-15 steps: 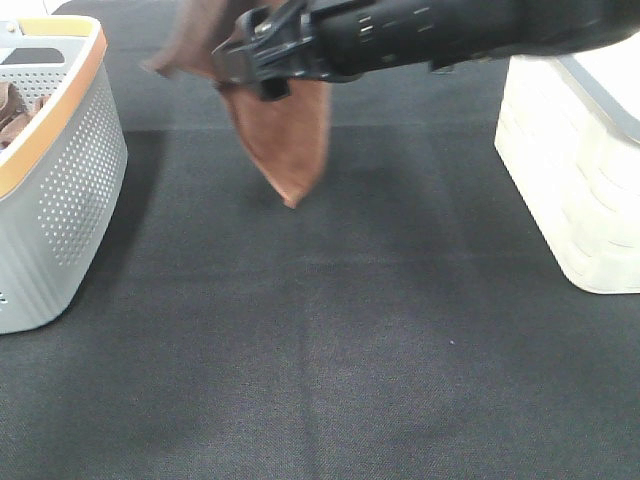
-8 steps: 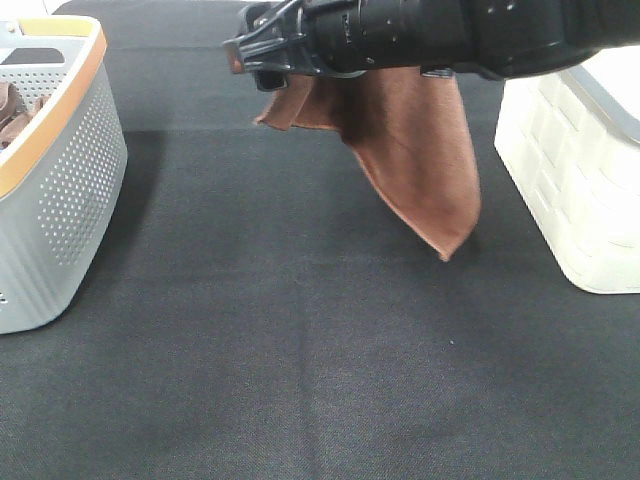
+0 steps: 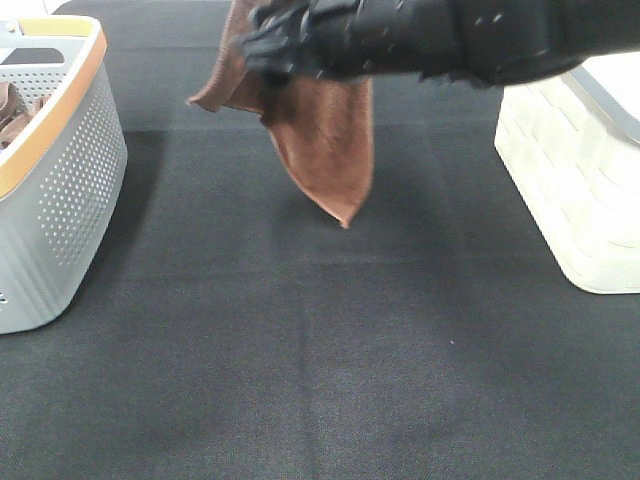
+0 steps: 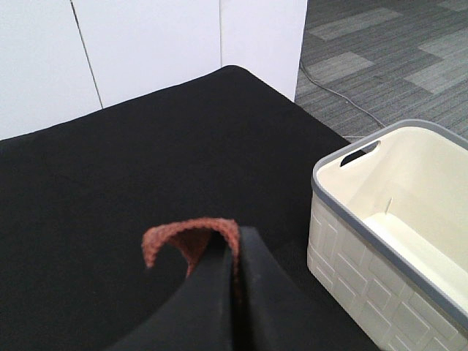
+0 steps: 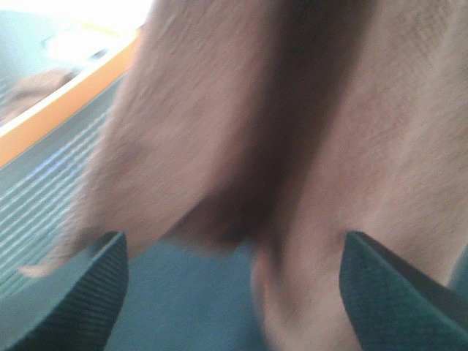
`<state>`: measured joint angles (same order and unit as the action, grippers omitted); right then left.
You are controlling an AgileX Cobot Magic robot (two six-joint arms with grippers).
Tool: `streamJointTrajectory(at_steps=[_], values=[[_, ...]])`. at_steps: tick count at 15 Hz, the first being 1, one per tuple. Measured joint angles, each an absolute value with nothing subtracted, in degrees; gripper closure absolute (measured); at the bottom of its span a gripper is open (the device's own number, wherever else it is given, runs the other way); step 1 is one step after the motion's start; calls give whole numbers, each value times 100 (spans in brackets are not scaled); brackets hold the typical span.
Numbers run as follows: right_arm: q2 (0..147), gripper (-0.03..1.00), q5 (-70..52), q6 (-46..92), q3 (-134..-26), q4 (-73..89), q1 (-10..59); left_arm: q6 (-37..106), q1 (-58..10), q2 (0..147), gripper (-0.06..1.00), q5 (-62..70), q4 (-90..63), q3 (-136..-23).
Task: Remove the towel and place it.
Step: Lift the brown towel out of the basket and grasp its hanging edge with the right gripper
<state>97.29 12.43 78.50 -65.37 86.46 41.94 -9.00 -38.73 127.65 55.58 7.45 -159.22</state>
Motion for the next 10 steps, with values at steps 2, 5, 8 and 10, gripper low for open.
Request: streamJointTrajectory(at_steps=[2, 5, 8, 10], values=[[9918, 22, 1031, 7850, -6537, 8634, 4200, -900, -3873, 12765, 94, 5586, 682, -15922], [10055, 22, 1146, 7850, -6600, 8634, 4200, -900, -3873, 12765, 94, 5775, 665, -15922], [10061, 20, 791, 7844, -6732, 8634, 4200, -888, -3873, 12765, 94, 5833, 665, -15922], [10061, 17, 802, 7678, -6727, 8657, 4200, -877, -3873, 12765, 94, 5838, 665, -15922]])
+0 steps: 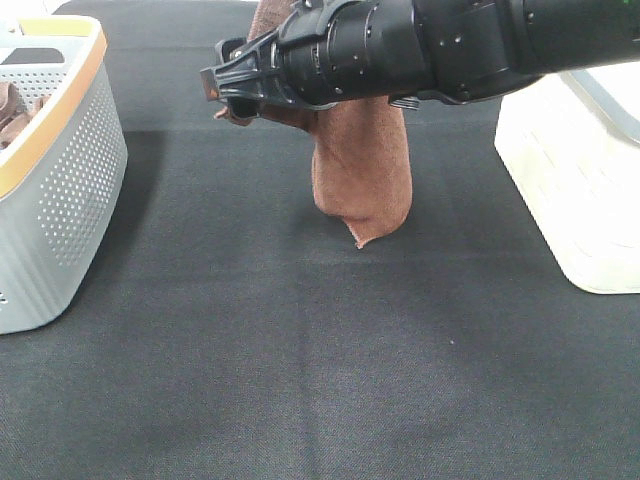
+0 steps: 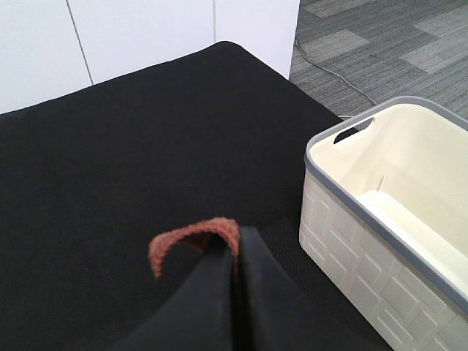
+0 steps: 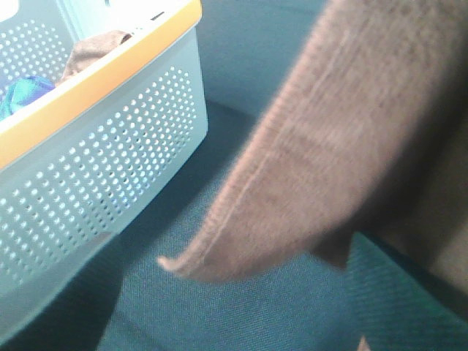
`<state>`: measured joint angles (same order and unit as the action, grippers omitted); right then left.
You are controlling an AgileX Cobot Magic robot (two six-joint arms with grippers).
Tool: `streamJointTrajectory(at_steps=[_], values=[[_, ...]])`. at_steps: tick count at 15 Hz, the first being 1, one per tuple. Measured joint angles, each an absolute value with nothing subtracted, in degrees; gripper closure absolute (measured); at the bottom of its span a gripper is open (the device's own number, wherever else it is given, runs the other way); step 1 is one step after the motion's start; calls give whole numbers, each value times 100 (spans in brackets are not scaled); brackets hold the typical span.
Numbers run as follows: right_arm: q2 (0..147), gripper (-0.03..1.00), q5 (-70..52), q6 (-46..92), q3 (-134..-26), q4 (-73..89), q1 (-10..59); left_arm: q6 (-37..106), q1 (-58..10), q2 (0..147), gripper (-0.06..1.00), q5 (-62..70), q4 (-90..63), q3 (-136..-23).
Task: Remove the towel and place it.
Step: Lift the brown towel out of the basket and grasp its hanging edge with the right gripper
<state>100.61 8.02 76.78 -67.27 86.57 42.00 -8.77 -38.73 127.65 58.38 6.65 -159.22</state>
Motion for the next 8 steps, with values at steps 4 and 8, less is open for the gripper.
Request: streamJointTrajectory(at_steps=[4, 8], values=[[10061, 16, 1467, 7236, -6732, 8697, 4200, -877, -3873, 12765, 94, 5844, 665, -15922], [10061, 16, 1375, 7202, -6732, 8697, 4200, -877, -3873, 12765, 94, 5844, 619, -15922]])
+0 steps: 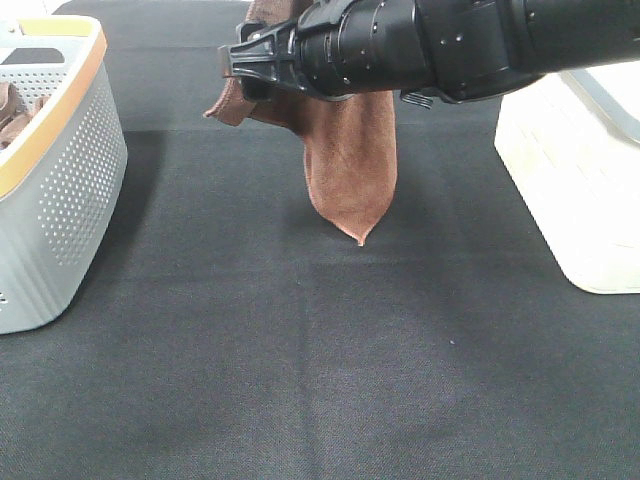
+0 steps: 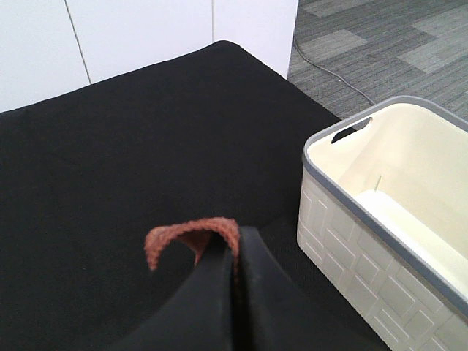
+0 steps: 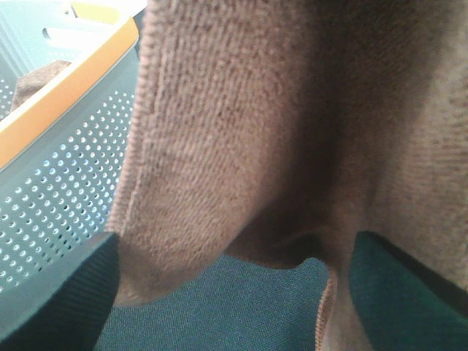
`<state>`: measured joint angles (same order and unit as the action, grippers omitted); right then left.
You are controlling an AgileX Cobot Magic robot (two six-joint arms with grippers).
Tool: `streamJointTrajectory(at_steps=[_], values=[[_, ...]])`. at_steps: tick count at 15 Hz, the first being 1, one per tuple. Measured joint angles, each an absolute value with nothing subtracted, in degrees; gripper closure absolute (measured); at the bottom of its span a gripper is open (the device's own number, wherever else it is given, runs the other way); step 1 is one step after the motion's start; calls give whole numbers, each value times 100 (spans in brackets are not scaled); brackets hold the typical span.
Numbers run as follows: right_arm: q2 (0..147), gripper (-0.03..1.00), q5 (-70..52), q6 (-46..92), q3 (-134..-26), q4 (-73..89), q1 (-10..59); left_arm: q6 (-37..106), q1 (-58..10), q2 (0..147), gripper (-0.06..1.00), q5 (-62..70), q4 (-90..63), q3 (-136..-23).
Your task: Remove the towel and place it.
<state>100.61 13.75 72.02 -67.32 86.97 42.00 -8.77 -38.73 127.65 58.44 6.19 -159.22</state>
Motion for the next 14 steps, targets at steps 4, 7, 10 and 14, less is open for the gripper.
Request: streamJointTrajectory(at_steps=[4, 7, 10, 14], values=[[10061, 16, 1484, 7065, -6732, 8703, 4200, -877, -3873, 12765, 94, 5844, 561, -15922], [10061, 16, 1003, 6898, -6864, 8720, 4200, -877, -3873, 12765, 94, 5844, 561, -15922], [10090, 16, 1329, 6887, -6961, 8715, 4200, -877, -3873, 12765, 94, 5844, 561, -15922], [10342, 21, 1621, 6898, -6973, 8715, 4200, -837, -3873, 12765, 94, 5844, 561, -15922]])
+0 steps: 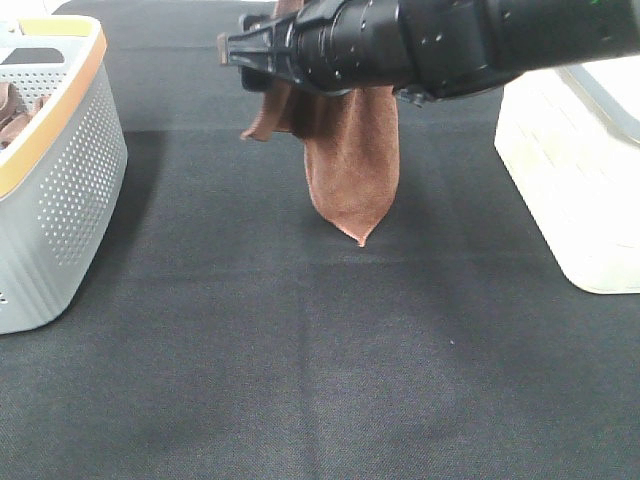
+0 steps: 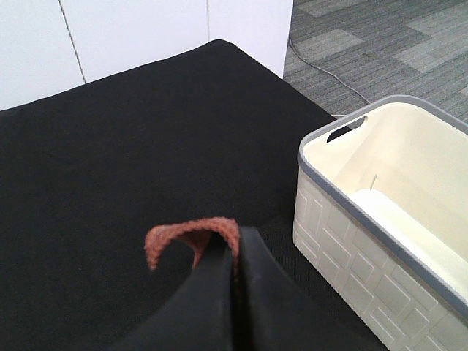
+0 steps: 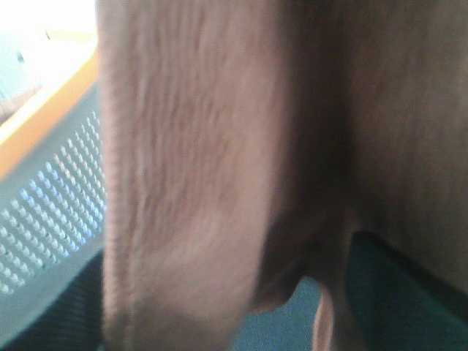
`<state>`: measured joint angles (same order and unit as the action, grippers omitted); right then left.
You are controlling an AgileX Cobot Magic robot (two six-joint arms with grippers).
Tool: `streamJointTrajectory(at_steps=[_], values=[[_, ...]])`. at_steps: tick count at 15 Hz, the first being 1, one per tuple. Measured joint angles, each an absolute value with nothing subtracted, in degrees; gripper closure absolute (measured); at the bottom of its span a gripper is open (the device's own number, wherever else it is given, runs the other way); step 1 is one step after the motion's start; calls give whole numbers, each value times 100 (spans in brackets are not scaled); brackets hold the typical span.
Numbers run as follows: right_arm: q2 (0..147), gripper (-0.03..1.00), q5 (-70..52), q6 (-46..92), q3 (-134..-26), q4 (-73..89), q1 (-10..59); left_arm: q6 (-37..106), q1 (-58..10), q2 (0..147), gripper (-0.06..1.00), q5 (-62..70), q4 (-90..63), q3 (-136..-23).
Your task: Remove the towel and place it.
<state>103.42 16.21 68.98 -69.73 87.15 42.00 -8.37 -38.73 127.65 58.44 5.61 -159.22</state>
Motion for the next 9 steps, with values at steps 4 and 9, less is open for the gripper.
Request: streamJointTrajectory(at_steps=[4, 9], values=[[10525, 28, 1564, 7070, -6996, 8715, 4200, -802, -3873, 12765, 94, 5844, 773, -15922], [10554, 38, 1656, 7254, -6996, 8715, 4200, -791, -3873, 12765, 94, 5838, 842, -15922]])
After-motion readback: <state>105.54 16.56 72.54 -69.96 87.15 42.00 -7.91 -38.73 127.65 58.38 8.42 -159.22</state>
